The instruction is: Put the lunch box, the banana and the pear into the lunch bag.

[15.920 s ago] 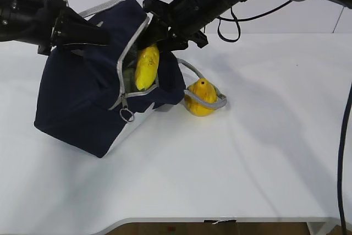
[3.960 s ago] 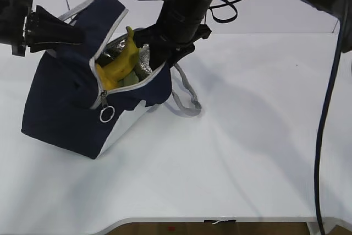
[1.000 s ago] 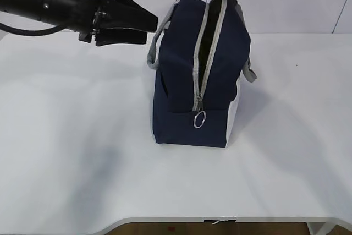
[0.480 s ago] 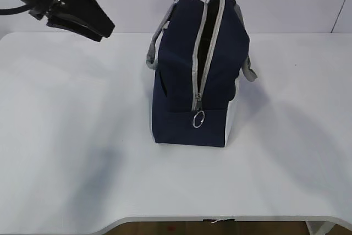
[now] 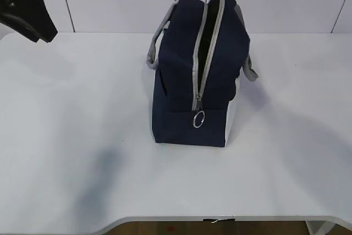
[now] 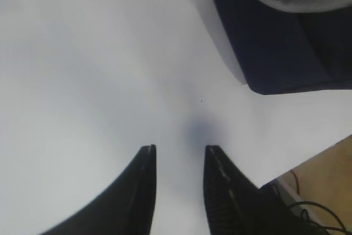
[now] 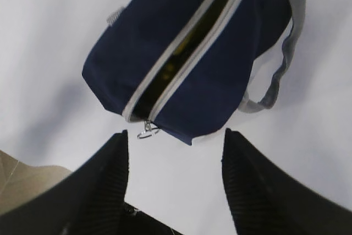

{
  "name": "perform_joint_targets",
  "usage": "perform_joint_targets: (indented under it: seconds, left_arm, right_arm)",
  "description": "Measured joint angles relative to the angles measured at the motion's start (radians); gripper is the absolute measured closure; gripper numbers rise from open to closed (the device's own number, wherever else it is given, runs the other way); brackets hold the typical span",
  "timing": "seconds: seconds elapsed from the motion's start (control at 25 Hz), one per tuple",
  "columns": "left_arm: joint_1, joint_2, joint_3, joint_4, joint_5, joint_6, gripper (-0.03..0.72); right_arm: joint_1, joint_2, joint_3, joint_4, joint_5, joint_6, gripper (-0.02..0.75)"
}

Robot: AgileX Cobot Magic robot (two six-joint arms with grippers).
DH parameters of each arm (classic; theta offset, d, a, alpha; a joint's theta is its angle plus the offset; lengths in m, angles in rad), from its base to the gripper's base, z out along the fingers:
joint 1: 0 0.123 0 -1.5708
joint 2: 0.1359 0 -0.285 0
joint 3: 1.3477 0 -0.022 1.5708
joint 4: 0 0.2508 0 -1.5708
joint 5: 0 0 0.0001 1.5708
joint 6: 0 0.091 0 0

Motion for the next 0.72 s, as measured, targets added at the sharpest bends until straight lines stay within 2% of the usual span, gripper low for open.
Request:
perform_joint_targets:
  seconds: [0.28,0.72]
  left_arm:
    - [0.0,-0.008,0.0,-0.028,0.003,-0.011,0.459]
    - [0.0,-0.008,0.0,-0.028,0.005,-0.011,0.463]
  right_arm:
    - [0.0,-0.164,0.314,0.0,-0.267,-0.056,0.351]
    - [0.0,-0.34,0.859,0.127,-0.9,-0.236,0.356]
